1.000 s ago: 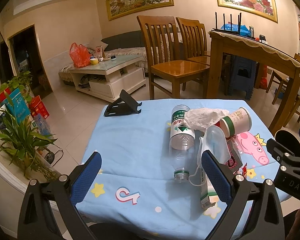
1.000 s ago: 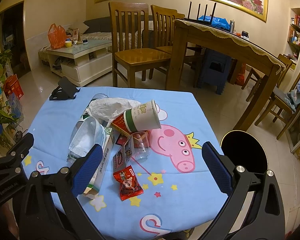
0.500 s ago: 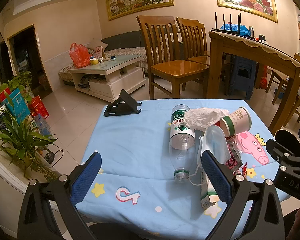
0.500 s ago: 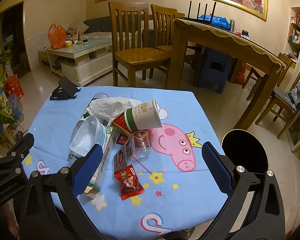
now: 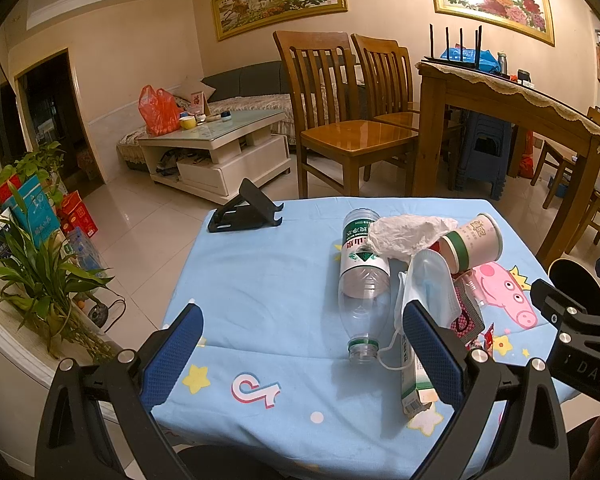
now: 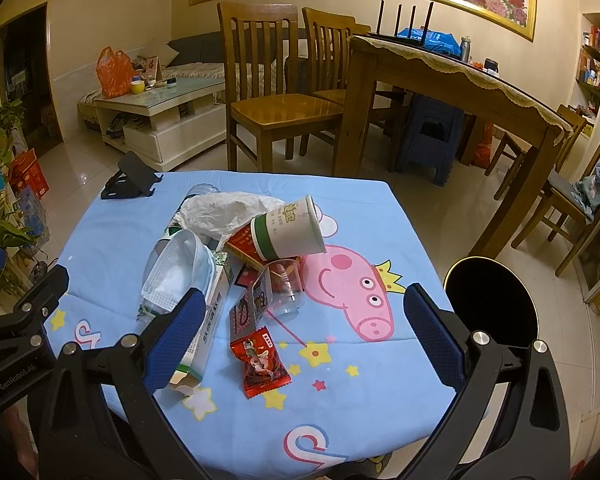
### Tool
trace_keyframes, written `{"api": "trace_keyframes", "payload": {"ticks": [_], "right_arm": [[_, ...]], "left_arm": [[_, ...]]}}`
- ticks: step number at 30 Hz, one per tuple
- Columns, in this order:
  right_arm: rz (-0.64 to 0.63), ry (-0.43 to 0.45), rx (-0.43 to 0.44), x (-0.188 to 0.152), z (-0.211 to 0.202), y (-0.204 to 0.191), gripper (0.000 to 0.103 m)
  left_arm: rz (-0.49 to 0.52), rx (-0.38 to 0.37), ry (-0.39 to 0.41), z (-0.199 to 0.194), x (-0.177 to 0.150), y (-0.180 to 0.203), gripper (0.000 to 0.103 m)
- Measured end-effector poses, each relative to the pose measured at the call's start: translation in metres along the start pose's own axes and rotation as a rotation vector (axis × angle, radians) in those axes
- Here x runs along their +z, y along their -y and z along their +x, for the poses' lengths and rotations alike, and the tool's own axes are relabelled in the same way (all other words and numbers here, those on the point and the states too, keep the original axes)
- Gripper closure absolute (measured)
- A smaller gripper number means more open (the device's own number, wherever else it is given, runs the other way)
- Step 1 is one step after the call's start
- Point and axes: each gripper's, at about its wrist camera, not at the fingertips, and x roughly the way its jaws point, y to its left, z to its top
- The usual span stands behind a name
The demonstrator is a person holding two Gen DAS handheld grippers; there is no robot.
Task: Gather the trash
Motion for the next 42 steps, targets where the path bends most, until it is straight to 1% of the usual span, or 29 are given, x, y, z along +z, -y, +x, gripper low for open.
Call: {"api": "trace_keyframes", "payload": {"ticks": [8, 15, 19, 22, 24, 25, 29, 30, 31, 32, 34, 35, 37, 39, 41, 42], "right_arm": [[-0.005, -0.003, 0.003, -0.003, -0.002, -0.005, 0.005], [-0.019, -0.011, -0.001, 0.002, -0.005, -0.009, 0.005], [-0.03, -0.013, -0.002, 0.006, -0.005, -0.014, 0.005], [-0.042, -0.012, 0.019, 0.008, -0.004, -0.021, 0.005], [-0.053, -0.019, 0.05, 0.009, -0.001, -0.027, 0.005], [-0.06, -0.032, 0.083, 0.009, 0.002, -0.031, 0.005], [-0.038, -0.129, 0.279, 0.01, 0.025, -0.047, 0.005], [-0.029, -0.151, 0.314, 0.011, 0.033, -0.05, 0.005], [-0.026, -0.164, 0.332, 0.012, 0.039, -0.053, 0.005], [-0.015, -0.153, 0.345, 0.014, 0.045, -0.058, 0.005], [-0.038, -0.189, 0.334, 0.017, 0.058, -0.068, 0.005], [-0.03, -0.205, 0.346, 0.017, 0.062, -0.07, 0.005], [0.004, -0.203, 0.394, 0.018, 0.063, -0.068, 0.005], [0.047, -0.202, 0.422, 0.022, 0.066, -0.061, 0.006], [0.078, -0.184, 0.455, 0.032, 0.065, -0.054, 0.013], [0.093, -0.175, 0.501, 0.043, 0.063, -0.054, 0.018]], "left_arm": [[0.0, -0.001, 0.0, 0.0, 0.0, 0.0, 0.007], [-0.008, -0.008, -0.002, 0.002, -0.003, -0.001, 0.007], [-0.026, -0.018, -0.006, 0.005, -0.004, -0.008, 0.007], [-0.044, -0.022, -0.013, 0.009, -0.006, -0.018, 0.007], [-0.058, -0.023, -0.021, 0.012, -0.007, -0.028, 0.007], [-0.068, -0.018, -0.025, 0.015, -0.008, -0.034, 0.007], [-0.118, 0.016, -0.054, 0.029, -0.016, -0.064, 0.007], [-0.129, 0.02, -0.061, 0.032, -0.017, -0.07, 0.007], [-0.146, 0.027, -0.071, 0.035, -0.02, -0.079, 0.007], [-0.159, 0.034, -0.077, 0.037, -0.022, -0.086, 0.007], [-0.182, 0.048, -0.086, 0.04, -0.026, -0.101, 0.007], [-0.19, 0.055, -0.089, 0.041, -0.028, -0.106, 0.007], [-0.201, 0.065, -0.09, 0.042, -0.031, -0.115, 0.007], [-0.214, 0.071, -0.095, 0.045, -0.035, -0.123, 0.007], [-0.226, 0.073, -0.108, 0.051, -0.037, -0.13, 0.007], [-0.227, 0.075, -0.113, 0.054, -0.038, -0.132, 0.007]]}}
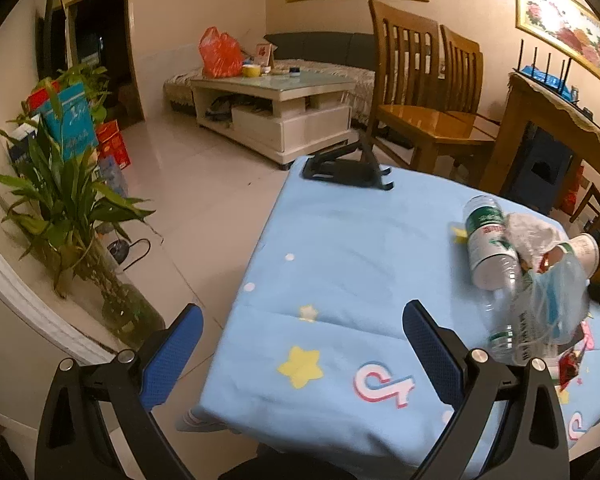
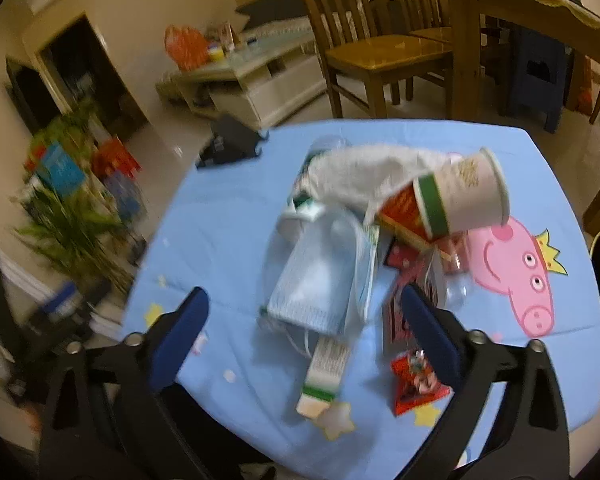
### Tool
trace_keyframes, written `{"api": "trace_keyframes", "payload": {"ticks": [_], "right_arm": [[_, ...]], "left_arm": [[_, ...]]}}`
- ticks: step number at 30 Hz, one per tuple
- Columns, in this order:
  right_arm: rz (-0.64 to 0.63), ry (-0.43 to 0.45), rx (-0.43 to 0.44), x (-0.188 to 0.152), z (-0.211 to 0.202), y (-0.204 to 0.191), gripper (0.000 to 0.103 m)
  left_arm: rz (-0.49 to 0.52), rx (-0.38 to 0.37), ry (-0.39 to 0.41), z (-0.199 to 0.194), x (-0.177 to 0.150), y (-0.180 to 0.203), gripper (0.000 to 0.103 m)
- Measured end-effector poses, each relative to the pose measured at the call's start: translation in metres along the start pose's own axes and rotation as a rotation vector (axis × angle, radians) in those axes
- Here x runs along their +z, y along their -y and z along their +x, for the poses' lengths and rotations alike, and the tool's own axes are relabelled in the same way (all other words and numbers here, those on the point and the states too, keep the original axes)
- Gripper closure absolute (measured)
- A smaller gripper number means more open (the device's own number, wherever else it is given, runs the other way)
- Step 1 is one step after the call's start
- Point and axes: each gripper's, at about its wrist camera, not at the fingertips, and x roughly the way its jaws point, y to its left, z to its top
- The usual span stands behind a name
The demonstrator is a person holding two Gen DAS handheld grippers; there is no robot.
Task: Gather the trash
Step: 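Grasp the clear water bottle with the right gripper, then carry the water bottle with the right gripper over the black bin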
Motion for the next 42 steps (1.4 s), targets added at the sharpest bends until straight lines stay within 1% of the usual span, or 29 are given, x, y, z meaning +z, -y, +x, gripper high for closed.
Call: {"api": "trace_keyframes", "payload": {"ticks": [2, 3, 5, 6, 7, 8, 9, 10, 11, 13, 14, 17, 18, 19, 20, 21, 23, 24, 26, 27, 29, 30, 32, 34, 35, 38, 39, 42], "right_arm": [[0.009, -0.012, 0.097, 0.019, 0.0, -0.008, 0.019], [-0.007, -0.033, 0.148, 0.032, 0.006, -0.02, 0.019], [-0.022, -0.099, 0.204, 0.049, 0.027, -0.037, 0.018], [-0.027, -0.157, 0.209, 0.055, 0.045, -0.046, 0.018], [-0.03, -0.219, 0.18, 0.057, 0.059, -0.053, 0.018], [-0.056, -0.277, 0.113, 0.058, 0.078, -0.059, 0.018], [-0.077, -0.318, 0.005, 0.058, 0.096, -0.06, 0.018], [-0.092, -0.34, -0.11, 0.058, 0.11, -0.058, 0.018], [-0.101, -0.346, -0.185, 0.059, 0.12, -0.056, 0.019], [-0.102, -0.365, -0.241, 0.059, 0.138, -0.053, 0.019], [-0.095, -0.377, -0.245, 0.059, 0.145, -0.053, 0.018], [-0.089, -0.392, -0.305, 0.062, 0.17, -0.048, 0.016], [-0.09, -0.394, -0.315, 0.065, 0.178, -0.046, 0.02], [-0.095, -0.4, -0.319, 0.064, 0.188, -0.046, 0.031], [-0.09, -0.418, -0.323, 0.062, 0.198, -0.042, 0.034], [-0.07, -0.432, -0.307, 0.056, 0.206, -0.035, 0.035], [-0.049, -0.436, -0.263, 0.052, 0.207, -0.03, 0.037], [-0.035, -0.44, -0.216, 0.049, 0.207, -0.028, 0.037], [0.037, -0.46, -0.054, 0.044, 0.201, -0.024, 0.037], [0.074, -0.469, 0.04, 0.041, 0.194, -0.024, 0.037], [0.121, -0.47, 0.178, 0.038, 0.183, -0.022, 0.038], [0.153, -0.468, 0.273, 0.037, 0.174, -0.02, 0.038], [0.192, -0.449, 0.371, 0.032, 0.156, -0.017, 0.038], [0.222, -0.4, 0.48, 0.034, 0.13, -0.007, 0.038], [0.232, -0.368, 0.52, 0.035, 0.111, 0.0, 0.038], [0.276, -0.243, 0.63, 0.042, 0.053, 0.038, 0.038], [0.295, -0.186, 0.649, 0.043, 0.034, 0.056, 0.038], [0.312, -0.059, 0.62, 0.04, -0.002, 0.099, 0.038]], "left_arm": [[-0.002, 0.004, -0.006, 0.005, 0.0, -0.002, 0.007], [-0.003, 0.006, -0.01, 0.007, -0.001, -0.002, 0.007], [-0.003, 0.004, -0.013, 0.01, -0.001, -0.003, 0.007], [-0.003, 0.005, -0.013, 0.011, -0.001, -0.004, 0.007], [0.003, 0.009, -0.012, 0.012, -0.002, -0.004, 0.007], [0.007, 0.014, -0.01, 0.012, -0.002, -0.004, 0.007], [0.011, 0.023, -0.007, 0.011, -0.003, -0.006, 0.007], [0.01, 0.028, -0.006, 0.012, -0.004, -0.009, 0.007], [0.007, 0.031, -0.008, 0.013, -0.004, -0.011, 0.007], [-0.005, 0.03, -0.018, 0.017, -0.005, -0.017, 0.007], [-0.011, 0.03, -0.024, 0.018, -0.005, -0.019, 0.007], [-0.012, 0.026, -0.036, 0.023, -0.005, -0.022, 0.007], [-0.01, 0.023, -0.035, 0.023, -0.005, -0.021, 0.007], [-0.007, 0.022, -0.034, 0.023, -0.005, -0.019, 0.007], [-0.003, 0.021, -0.032, 0.022, -0.005, -0.017, 0.007], [0.003, 0.018, -0.031, 0.021, -0.004, -0.016, 0.007], [0.01, 0.016, -0.03, 0.02, -0.006, -0.013, 0.007], [0.013, 0.015, -0.025, 0.019, -0.006, -0.013, 0.007], [0.018, 0.011, -0.018, 0.017, -0.005, -0.012, 0.007], [0.02, 0.002, -0.018, 0.016, -0.005, -0.011, 0.007], [0.025, -0.011, -0.015, 0.015, -0.004, -0.008, 0.007], [0.029, -0.021, -0.014, 0.014, -0.003, -0.005, 0.007], [0.035, -0.039, -0.017, 0.013, -0.002, 0.001, 0.007], [0.041, -0.059, -0.021, 0.012, -0.002, 0.01, 0.007], [0.048, -0.07, -0.02, 0.01, -0.002, 0.015, 0.007], [0.084, -0.12, -0.01, 0.002, -0.002, 0.036, 0.007], [0.106, -0.166, -0.016, 0.0, -0.002, 0.049, 0.007], [0.161, -0.272, -0.039, -0.003, -0.003, 0.083, 0.007]]}}
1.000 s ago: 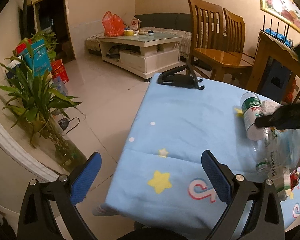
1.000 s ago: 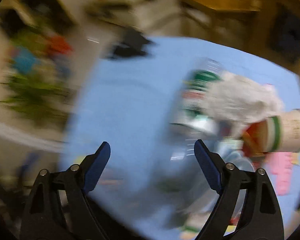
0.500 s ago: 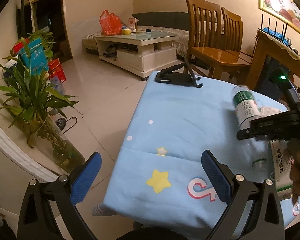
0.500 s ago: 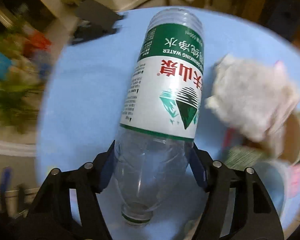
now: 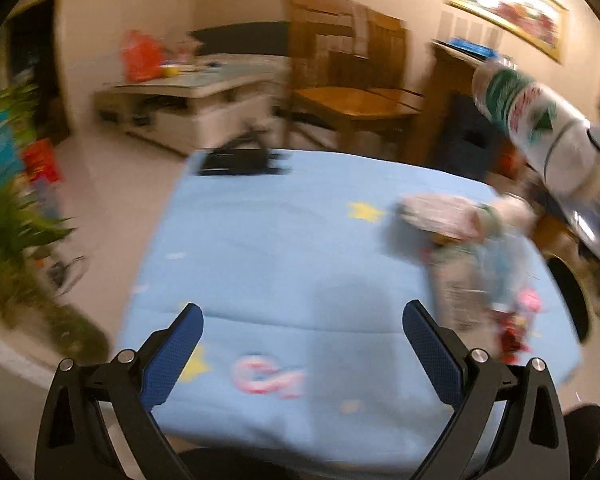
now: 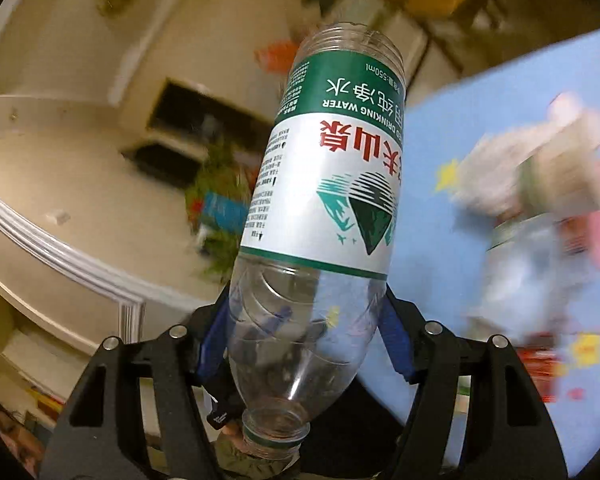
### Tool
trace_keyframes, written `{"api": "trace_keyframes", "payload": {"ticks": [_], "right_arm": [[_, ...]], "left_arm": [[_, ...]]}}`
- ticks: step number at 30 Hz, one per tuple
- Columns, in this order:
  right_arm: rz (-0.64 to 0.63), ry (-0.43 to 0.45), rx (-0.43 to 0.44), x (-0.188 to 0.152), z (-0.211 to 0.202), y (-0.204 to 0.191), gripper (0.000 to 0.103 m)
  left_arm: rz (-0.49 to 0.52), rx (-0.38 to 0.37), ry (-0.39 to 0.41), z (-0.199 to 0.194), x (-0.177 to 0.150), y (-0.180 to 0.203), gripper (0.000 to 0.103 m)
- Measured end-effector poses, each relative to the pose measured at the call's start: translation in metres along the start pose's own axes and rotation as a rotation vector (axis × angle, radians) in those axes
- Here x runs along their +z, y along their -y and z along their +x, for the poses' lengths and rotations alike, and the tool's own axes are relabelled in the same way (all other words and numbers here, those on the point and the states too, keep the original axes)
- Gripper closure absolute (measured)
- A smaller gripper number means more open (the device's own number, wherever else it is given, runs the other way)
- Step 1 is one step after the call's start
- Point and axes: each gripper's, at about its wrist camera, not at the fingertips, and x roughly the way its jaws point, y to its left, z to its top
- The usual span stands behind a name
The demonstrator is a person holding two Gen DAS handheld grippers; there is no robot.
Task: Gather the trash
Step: 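Carry the water bottle with the right gripper over the black bin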
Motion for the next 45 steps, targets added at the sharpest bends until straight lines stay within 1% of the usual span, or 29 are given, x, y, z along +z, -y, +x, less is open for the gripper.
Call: {"api": "trace_keyframes", "payload": {"ticks": [1, 3, 4, 6, 8, 9, 11, 13, 14, 15, 16, 17, 18, 20, 23, 25, 26, 28, 29, 30, 31, 32, 34, 36, 39, 40, 41, 43, 45], "right_arm": [[0.008, 0.042, -0.003, 0.0, -0.02, 0.01, 0.038], [0.037, 0.107, -0.003, -0.001, -0.054, 0.033, 0.038], [0.046, 0.128, -0.009, -0.005, -0.07, 0.039, 0.038], [0.07, 0.167, -0.019, -0.009, -0.094, 0.056, 0.038], [0.099, 0.198, -0.021, -0.016, -0.118, 0.078, 0.037], [0.107, 0.208, -0.02, -0.023, -0.14, 0.083, 0.037], [0.125, 0.236, -0.024, -0.031, -0.157, 0.102, 0.037], [0.136, 0.257, -0.028, -0.036, -0.171, 0.116, 0.037], [0.138, 0.271, -0.036, -0.036, -0.178, 0.122, 0.037], [0.14, 0.286, -0.045, -0.034, -0.185, 0.127, 0.037], [0.14, 0.298, -0.052, -0.037, -0.191, 0.131, 0.037], [0.14, 0.313, -0.06, -0.037, -0.198, 0.135, 0.037], [0.141, 0.33, -0.069, -0.036, -0.2, 0.136, 0.037], [0.14, 0.362, -0.1, -0.036, -0.212, 0.139, 0.037], [0.118, 0.455, -0.221, -0.036, -0.237, 0.145, 0.037], [0.112, 0.521, -0.28, -0.037, -0.256, 0.148, 0.037], [0.113, 0.551, -0.329, -0.036, -0.267, 0.151, 0.037], [0.114, 0.581, -0.498, -0.035, -0.281, 0.162, 0.037], [0.116, 0.589, -0.605, -0.035, -0.286, 0.17, 0.037], [0.122, 0.588, -0.668, -0.034, -0.287, 0.174, 0.037], [0.145, 0.574, -0.737, -0.034, -0.288, 0.187, 0.037], [0.168, 0.556, -0.769, -0.033, -0.287, 0.198, 0.037], [0.214, 0.517, -0.794, -0.028, -0.288, 0.219, 0.037], [0.236, 0.497, -0.816, -0.022, -0.287, 0.23, 0.037], [0.265, 0.46, -0.849, -0.018, -0.281, 0.251, 0.037], [0.281, 0.445, -0.843, -0.017, -0.28, 0.258, 0.037], [0.302, 0.444, -0.815, -0.019, -0.283, 0.265, 0.037], [0.315, 0.477, -0.811, -0.031, -0.297, 0.274, 0.037], [0.331, 0.549, -0.812, -0.039, -0.316, 0.274, 0.037]], "left_arm": [[0.035, -0.034, -0.007, 0.004, 0.001, 0.018, 0.007], [0.091, -0.071, -0.02, 0.012, 0.004, 0.046, 0.007], [0.135, -0.103, -0.034, 0.019, 0.006, 0.068, 0.007], [0.186, -0.126, -0.05, 0.031, 0.01, 0.1, 0.007], [0.221, -0.142, -0.059, 0.042, 0.014, 0.125, 0.007], [0.238, -0.146, -0.066, 0.049, 0.018, 0.14, 0.007], [0.264, -0.153, -0.076, 0.06, 0.023, 0.16, 0.007], [0.287, -0.139, -0.098, 0.073, 0.028, 0.174, 0.007], [0.296, -0.144, -0.119, 0.08, 0.028, 0.182, 0.021], [0.299, -0.148, -0.137, 0.083, 0.027, 0.188, 0.056], [0.307, -0.153, -0.173, 0.09, 0.025, 0.194, 0.081], [0.309, -0.145, -0.197, 0.095, 0.024, 0.196, 0.097], [0.304, -0.134, -0.202, 0.098, 0.023, 0.196, 0.099], [0.292, -0.112, -0.195, 0.094, 0.02, 0.194, 0.099], [0.266, -0.1, -0.166, 0.078, 0.026, 0.191, 0.099], [0.252, -0.099, -0.139, 0.063, 0.037, 0.189, 0.099], [0.25, -0.105, -0.12, 0.055, 0.043, 0.191, 0.099], [0.254, -0.135, -0.075, 0.036, 0.055, 0.205, 0.099], [0.259, -0.158, -0.059, 0.03, 0.06, 0.213, 0.099], [0.276, -0.194, -0.039, 0.02, 0.065, 0.226, 0.099], [0.294, -0.22, -0.029, 0.017, 0.067, 0.238, 0.099], [0.315, -0.246, -0.023, 0.013, 0.069, 0.25, 0.099], [0.37, -0.306, -0.027, 0.013, 0.068, 0.285, 0.099], [0.421, -0.364, -0.043, 0.02, 0.065, 0.321, 0.099], [0.476, -0.401, -0.067, 0.037, 0.056, 0.363, 0.099], [0.485, -0.431, -0.102, 0.048, 0.05, 0.378, 0.099], [0.49, -0.444, -0.125, 0.055, 0.047, 0.387, 0.099], [0.506, -0.482, -0.173, 0.072, 0.038, 0.408, 0.099], [0.532, -0.506, -0.206, 0.088, 0.031, 0.43, 0.099]]}}
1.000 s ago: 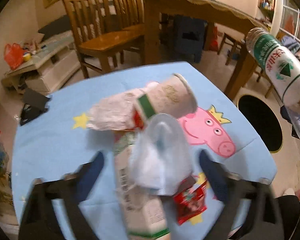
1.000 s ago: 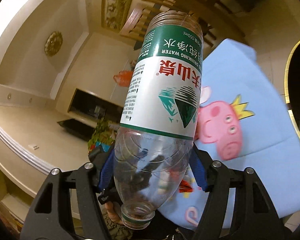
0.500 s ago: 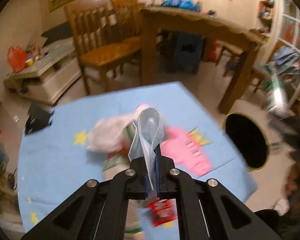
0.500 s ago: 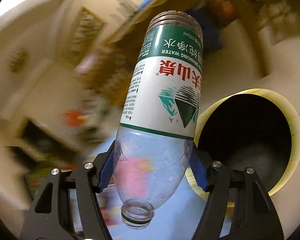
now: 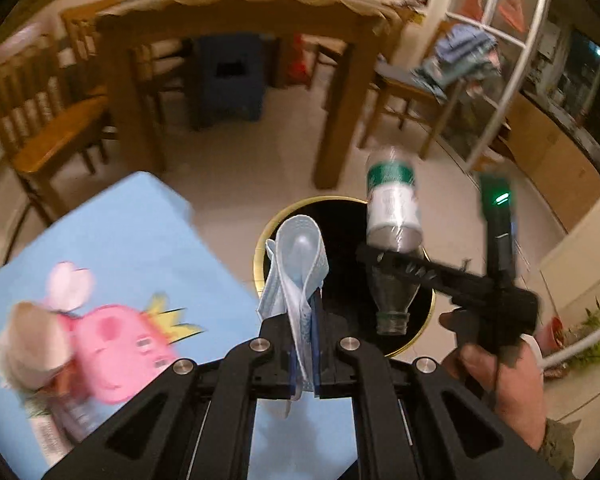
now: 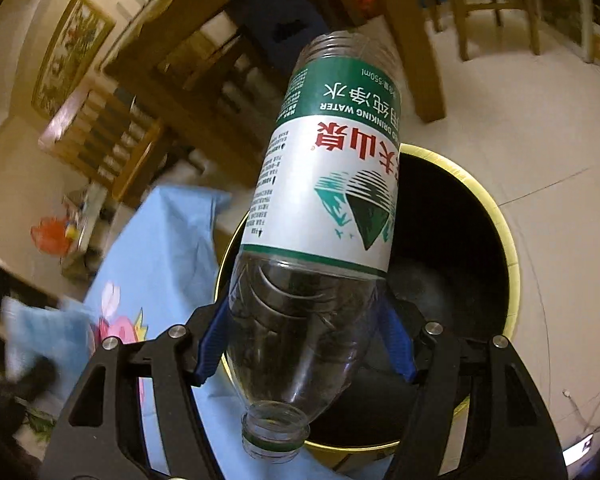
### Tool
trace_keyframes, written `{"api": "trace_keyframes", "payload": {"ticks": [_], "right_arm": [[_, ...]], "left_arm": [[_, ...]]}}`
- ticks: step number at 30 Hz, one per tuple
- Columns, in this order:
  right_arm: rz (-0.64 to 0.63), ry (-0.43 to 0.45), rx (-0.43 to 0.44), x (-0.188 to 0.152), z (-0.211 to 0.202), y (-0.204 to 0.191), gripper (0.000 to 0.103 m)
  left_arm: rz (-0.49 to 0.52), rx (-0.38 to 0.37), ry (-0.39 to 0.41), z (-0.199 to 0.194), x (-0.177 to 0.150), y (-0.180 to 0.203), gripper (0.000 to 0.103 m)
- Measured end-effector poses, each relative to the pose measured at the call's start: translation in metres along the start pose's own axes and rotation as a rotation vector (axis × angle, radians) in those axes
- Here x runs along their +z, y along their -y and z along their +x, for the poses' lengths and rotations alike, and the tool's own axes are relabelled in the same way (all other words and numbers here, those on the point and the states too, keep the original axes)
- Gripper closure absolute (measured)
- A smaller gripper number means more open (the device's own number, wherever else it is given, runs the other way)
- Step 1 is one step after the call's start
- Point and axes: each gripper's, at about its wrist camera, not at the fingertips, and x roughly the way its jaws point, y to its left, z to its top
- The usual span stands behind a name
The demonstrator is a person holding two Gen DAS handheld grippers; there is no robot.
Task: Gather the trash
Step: 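Carry the water bottle with the right gripper over the black bin, then open the right gripper to drop the bottle into the bin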
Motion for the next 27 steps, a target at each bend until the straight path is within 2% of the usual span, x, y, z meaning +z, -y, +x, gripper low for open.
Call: {"api": "trace_keyframes", "payload": {"ticks": [4, 5, 6, 8, 13, 17, 20, 26, 27], "right_arm": [[0.083, 0.09, -0.026, 0.009, -0.026, 0.033, 0.037], [0.094, 0.104, -0.036, 0.011, -0.03, 0.039, 0.037], [0.103, 0.125, -0.05, 0.013, -0.036, 0.047, 0.037], [0.101, 0.137, -0.057, 0.018, -0.042, 0.05, 0.037], [0.047, 0.086, -0.043, 0.021, -0.037, 0.035, 0.038], [-0.037, -0.036, -0.046, 0.012, -0.011, 0.011, 0.038], [-0.089, -0.093, -0.077, 0.006, 0.007, -0.003, 0.037], [-0.161, -0.171, -0.194, -0.003, 0.035, -0.016, 0.036], [-0.168, -0.174, -0.211, -0.004, 0.038, -0.018, 0.031]], "left_arm": [[0.033, -0.068, -0.061, 0.051, 0.019, 0.029, 0.093], [0.034, -0.065, -0.069, 0.06, 0.023, 0.032, 0.085], [0.036, -0.055, -0.075, 0.07, 0.026, 0.036, 0.063], [0.024, -0.037, -0.066, 0.08, 0.03, 0.039, 0.039], [-0.001, -0.043, -0.086, 0.084, 0.024, 0.034, 0.039], [-0.037, -0.048, -0.089, 0.062, 0.011, 0.023, 0.038], [-0.028, -0.01, -0.062, 0.034, -0.005, 0.018, 0.029], [-0.008, 0.052, -0.048, -0.008, -0.048, 0.004, 0.028], [-0.012, 0.066, -0.045, -0.016, -0.057, -0.001, 0.028]]}}
